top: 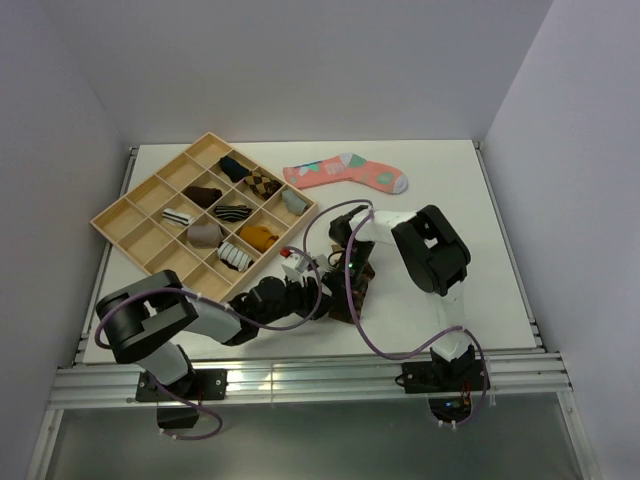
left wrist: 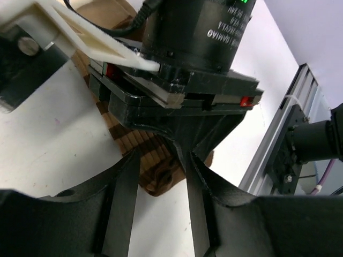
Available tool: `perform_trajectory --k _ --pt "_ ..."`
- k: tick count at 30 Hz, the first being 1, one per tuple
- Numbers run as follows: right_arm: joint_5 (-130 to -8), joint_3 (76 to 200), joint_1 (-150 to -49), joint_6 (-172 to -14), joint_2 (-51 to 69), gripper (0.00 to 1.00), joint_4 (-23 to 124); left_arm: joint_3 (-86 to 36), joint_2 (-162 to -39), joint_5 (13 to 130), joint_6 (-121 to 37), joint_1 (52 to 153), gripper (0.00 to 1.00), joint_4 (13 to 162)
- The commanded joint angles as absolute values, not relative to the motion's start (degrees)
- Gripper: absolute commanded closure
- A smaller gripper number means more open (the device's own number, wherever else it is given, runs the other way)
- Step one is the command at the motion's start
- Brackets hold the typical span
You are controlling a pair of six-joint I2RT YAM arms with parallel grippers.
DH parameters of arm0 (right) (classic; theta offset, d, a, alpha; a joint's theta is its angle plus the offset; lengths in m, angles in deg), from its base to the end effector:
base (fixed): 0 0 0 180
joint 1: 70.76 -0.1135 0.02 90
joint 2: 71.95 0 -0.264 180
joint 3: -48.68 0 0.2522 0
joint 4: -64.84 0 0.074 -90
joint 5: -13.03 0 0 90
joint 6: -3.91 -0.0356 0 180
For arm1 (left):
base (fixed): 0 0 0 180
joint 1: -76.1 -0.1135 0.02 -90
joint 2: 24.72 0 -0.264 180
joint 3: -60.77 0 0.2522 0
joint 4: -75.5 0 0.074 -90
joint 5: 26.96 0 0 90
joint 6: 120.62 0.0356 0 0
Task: Roll the socks
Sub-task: Move the sock to the center of the board.
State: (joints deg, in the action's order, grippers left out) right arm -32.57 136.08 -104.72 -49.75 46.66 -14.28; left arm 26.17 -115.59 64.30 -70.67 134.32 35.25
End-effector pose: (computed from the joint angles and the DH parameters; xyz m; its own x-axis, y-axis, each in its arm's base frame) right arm 0.2578 0.2036 0.1213 -0.5095 -0.8536 -0.1089 -0.6200 0.2763 0.7344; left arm 0.1412 -0.2294 0.1375 -0.6653 -0.1477 -0.7319 0.5656 0.5403 -0.6231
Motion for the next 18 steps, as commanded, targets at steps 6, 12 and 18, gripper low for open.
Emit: perform_trajectory --k 6,12,18 --pt "-29.60 138.55 -103.37 -46.98 48.72 0.93 -18.18 23.37 -121.65 67.87 -68.85 134.64 0.55 28.45" --pt "-28.89 138.73 -102.85 -46.54 48.99 0.93 -18.79 24.42 -124.82 69.45 -70.17 134.64 0.56 24.06" --pt "-28.19 139.08 -102.14 -46.45 49.60 0.94 -19.23 25.91 -126.93 70.77 -71.31 134.46 0.56 20.28"
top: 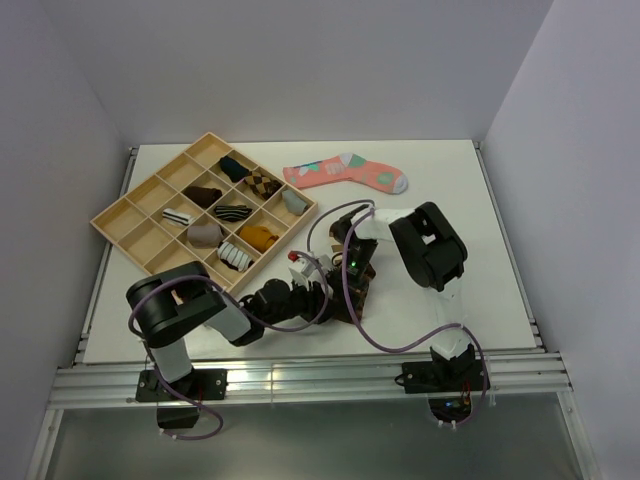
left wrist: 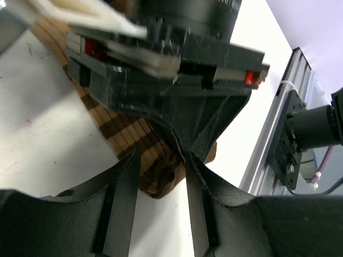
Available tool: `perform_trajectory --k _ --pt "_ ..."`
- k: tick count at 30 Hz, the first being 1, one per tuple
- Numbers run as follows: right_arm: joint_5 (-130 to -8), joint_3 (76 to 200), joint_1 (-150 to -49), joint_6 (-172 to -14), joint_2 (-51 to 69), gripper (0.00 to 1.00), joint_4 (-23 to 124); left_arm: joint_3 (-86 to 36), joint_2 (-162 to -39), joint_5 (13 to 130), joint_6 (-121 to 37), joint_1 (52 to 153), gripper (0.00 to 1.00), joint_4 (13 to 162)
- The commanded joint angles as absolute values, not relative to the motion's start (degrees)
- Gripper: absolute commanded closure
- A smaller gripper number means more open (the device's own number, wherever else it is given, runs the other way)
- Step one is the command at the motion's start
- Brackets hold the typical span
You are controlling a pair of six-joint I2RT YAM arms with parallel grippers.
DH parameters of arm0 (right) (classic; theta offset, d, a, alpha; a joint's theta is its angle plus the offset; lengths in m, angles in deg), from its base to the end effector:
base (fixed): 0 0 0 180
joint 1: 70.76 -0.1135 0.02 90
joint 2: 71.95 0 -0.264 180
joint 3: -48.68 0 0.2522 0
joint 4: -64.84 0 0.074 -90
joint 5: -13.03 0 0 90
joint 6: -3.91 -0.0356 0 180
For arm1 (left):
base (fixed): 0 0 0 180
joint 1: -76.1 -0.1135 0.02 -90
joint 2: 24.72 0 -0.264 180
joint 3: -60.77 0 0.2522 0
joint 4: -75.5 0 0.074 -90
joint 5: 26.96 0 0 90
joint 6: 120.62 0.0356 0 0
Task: Roll the socks
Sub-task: Move the sock to the center of the board, then roll the sock at the center of the board.
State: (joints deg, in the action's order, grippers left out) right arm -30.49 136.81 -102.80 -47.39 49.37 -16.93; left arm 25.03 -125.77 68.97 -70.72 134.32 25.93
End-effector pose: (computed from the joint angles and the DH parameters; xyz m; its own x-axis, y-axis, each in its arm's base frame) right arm 0.2633 0.1952 0.1117 -0.5335 -0.8418 -0.0817 -0.5632 0.2815 0.7769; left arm 0.1450 -0.2410 0.1138 -0.6876 -0.1066 -0.7182 0.5948 0.4846 -0.6414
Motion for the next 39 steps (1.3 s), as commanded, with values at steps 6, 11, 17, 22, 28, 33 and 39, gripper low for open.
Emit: perform_trajectory --k 6,11,17,22,28,33,39 --pt "-27.58 139.25 -101.53 -46.45 49.96 0.94 -19.67 28.82 -128.07 72.27 -73.07 132.79 0.57 15.44" --pt "-27.66 139.17 -101.44 -46.36 50.04 0.94 -19.85 27.50 -128.69 72.71 -73.25 132.62 0.58 16.66" --pt "-28.10 139.08 -101.44 -47.06 50.13 0.94 -19.23 26.62 -129.21 73.15 -74.12 132.62 0.58 15.96" --pt "-28.63 138.90 -101.44 -47.76 50.13 0.95 -18.53 24.78 -130.80 73.85 -74.82 132.62 0.59 16.93" --pt "-29.16 138.38 -101.44 -48.47 49.60 0.94 -17.48 23.46 -133.26 73.59 -76.32 132.62 0.78 18.51" --pt "-31.00 137.41 -101.44 -51.88 48.03 0.83 -14.06 22.84 -132.91 72.36 -76.94 132.70 1.00 24.29" --pt "-39.17 134.07 -101.44 -59.09 39.16 0.61 -5.45 19.33 -130.72 69.81 -76.41 132.70 1.00 39.06"
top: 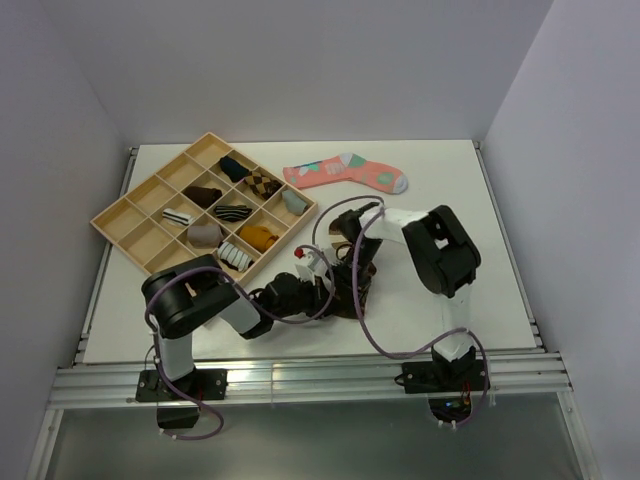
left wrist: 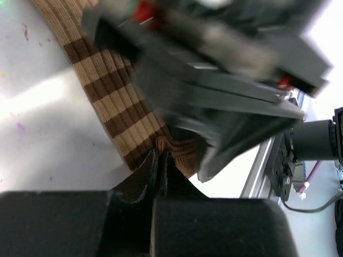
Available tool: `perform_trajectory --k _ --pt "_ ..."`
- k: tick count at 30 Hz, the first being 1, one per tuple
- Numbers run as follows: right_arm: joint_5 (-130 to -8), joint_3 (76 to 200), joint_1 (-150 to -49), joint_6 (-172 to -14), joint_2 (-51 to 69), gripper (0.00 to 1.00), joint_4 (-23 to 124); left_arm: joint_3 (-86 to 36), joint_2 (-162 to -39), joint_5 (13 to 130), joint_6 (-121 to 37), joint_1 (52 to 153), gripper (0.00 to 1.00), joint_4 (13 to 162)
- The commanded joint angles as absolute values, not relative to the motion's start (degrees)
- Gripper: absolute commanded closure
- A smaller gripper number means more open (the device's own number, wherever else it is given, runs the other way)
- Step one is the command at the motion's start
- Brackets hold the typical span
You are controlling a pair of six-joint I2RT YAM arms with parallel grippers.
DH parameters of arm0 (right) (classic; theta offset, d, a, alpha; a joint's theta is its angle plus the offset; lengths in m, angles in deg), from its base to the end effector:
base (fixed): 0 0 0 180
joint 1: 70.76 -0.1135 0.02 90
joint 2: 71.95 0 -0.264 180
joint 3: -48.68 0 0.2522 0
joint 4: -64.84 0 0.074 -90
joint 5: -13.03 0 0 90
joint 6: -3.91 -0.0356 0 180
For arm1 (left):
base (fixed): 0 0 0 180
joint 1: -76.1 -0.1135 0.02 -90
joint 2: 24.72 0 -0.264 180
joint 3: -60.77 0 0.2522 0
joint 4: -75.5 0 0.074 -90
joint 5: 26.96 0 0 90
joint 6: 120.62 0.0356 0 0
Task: Roll the socks
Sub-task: Roll the sock at the center of the board.
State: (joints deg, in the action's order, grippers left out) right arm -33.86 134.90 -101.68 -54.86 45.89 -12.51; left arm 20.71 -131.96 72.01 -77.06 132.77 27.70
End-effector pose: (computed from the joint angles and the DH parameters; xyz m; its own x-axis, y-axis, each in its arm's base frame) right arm 0.2668 0.1881 0.1202 -0.5981 -0.7994 -0.0571 -0.5784 0.3812 0.7212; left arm 0.1597 -0.2529 0.0970 -0.7823 -0.1132 -0.6126 0.4923 0.4902 -0.7192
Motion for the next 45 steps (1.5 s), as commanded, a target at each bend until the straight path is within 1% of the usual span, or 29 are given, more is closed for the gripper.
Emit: perform_trajectory --k 1,5,10,11,13,17,20,21,25,28,31,35,45 --pt "-39.87 133.55 -101.35 -59.63 36.53 0.58 -4.74 19.24 -129.75 69.55 -76.32 132.70 1.00 41.86" --pt "-43.82 132.58 -100.13 -61.39 30.72 0.55 -2.28 19.15 -127.55 69.81 -76.85 132.00 1.00 47.24" --pt "-47.87 130.65 -97.66 -61.04 23.44 0.55 0.62 16.96 -125.18 70.77 -77.99 131.56 1.00 55.14" --pt "-48.31 130.12 -97.22 -60.78 22.19 0.55 1.33 16.08 -124.91 70.86 -78.17 131.56 1.00 59.43" --pt "-50.51 128.02 -96.17 -60.16 17.99 0.55 4.31 13.80 -124.47 71.21 -78.78 131.47 1.00 63.32" --pt "-54.47 120.99 -95.81 -57.80 9.02 0.56 13.27 10.54 -125.00 76.82 -80.19 130.42 1.00 69.13" --pt "-52.54 116.41 -95.90 -55.43 3.30 0.55 17.67 7.20 -126.58 79.64 -80.63 130.33 1.00 74.66" --pt "-51.75 115.36 -95.99 -54.80 1.02 0.54 19.16 5.98 -127.62 82.61 -81.15 130.16 1.00 76.07" --pt "-49.73 109.65 -98.44 -50.68 -3.65 0.54 21.90 3.33 -129.92 87.73 -81.95 128.58 1.00 80.02" --pt "-51.04 105.35 -103.01 -47.25 -6.81 0.54 23.57 2.71 -130.88 91.77 -83.09 127.26 1.00 80.56" --pt "-53.50 100.34 -107.84 -45.31 -10.67 0.53 27.25 1.92 -131.68 93.18 -83.27 126.38 1.00 81.79" --pt "-54.29 97.51 -111.19 -43.64 -11.92 0.52 28.76 1.57 -132.73 95.91 -84.67 125.32 0.99 80.74" --pt "-55.08 95.75 -116.90 -42.58 -7.80 0.51 27.00 -1.76 -135.72 97.23 -86.26 124.97 1.00 81.97"
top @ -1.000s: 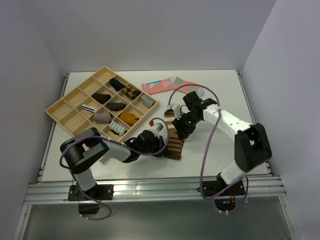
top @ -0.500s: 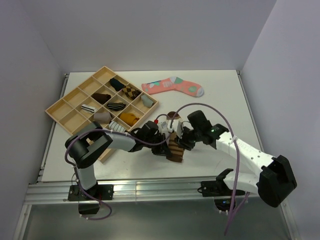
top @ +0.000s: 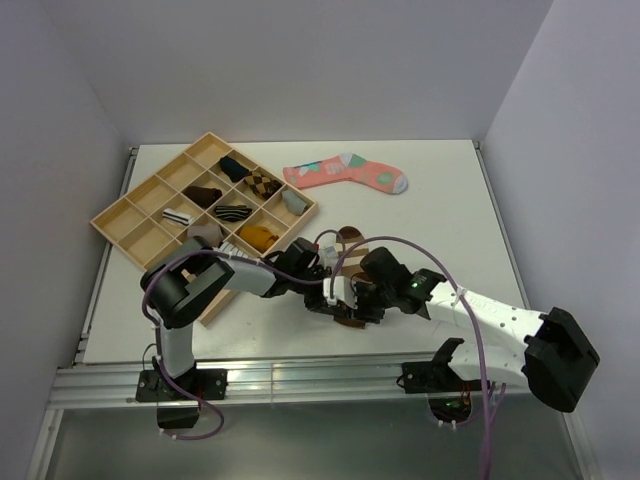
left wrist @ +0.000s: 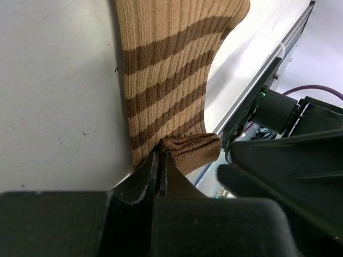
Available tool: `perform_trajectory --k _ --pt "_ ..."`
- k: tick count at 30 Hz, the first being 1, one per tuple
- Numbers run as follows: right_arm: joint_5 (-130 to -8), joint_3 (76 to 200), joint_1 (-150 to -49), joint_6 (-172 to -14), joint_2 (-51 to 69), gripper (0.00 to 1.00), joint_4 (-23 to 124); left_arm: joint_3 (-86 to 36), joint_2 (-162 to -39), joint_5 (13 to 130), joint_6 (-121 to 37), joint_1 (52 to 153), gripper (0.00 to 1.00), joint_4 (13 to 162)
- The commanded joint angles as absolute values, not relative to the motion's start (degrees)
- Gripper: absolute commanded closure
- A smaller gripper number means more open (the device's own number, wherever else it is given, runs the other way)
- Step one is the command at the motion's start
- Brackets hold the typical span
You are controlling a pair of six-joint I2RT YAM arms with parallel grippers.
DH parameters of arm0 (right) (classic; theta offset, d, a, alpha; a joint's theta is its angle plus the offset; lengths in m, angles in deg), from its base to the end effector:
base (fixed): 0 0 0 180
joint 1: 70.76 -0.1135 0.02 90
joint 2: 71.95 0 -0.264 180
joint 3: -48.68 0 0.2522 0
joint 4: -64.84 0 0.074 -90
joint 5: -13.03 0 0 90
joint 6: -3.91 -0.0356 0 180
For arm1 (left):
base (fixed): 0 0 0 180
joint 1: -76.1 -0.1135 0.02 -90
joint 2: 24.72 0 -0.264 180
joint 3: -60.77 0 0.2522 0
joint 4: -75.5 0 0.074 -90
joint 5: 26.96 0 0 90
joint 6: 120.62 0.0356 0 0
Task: Roll the socks
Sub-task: Roll the sock at the center of the board.
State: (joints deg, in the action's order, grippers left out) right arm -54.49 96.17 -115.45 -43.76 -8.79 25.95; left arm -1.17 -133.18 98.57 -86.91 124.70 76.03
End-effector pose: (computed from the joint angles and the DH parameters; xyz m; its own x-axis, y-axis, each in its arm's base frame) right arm 0.1366 0.1543 0.1939 0.1155 -0.7609 -0.6384 -0.9870 -0.0155 -0.1602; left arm 0.2142 -0.2742 0.1055 -0.9943 0.1041 -0.0243 0.0815 0.5906 -0.8029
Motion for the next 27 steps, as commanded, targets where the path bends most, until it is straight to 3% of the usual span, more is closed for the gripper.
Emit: perform_trajectory --k 1,20,23,27 --pt "-55.00 95.92 -117.25 -42.41 -7.62 0.51 26.65 -1.94 -136.16 97.23 -86.34 125.06 1.00 82.40" --pt "-63.34 95.57 -124.82 -43.72 -1.02 0.50 26.73 -4.67 -137.74 97.93 -86.17 124.00 1.00 84.25" --pt "-66.77 94.43 -124.90 -44.69 0.21 0.55 29.18 -4.58 -137.66 98.54 -86.69 124.00 1.00 83.82" --pt "-67.22 93.03 -124.64 -45.74 -0.67 0.70 30.95 -4.06 -137.13 98.90 -87.57 124.00 1.00 82.85"
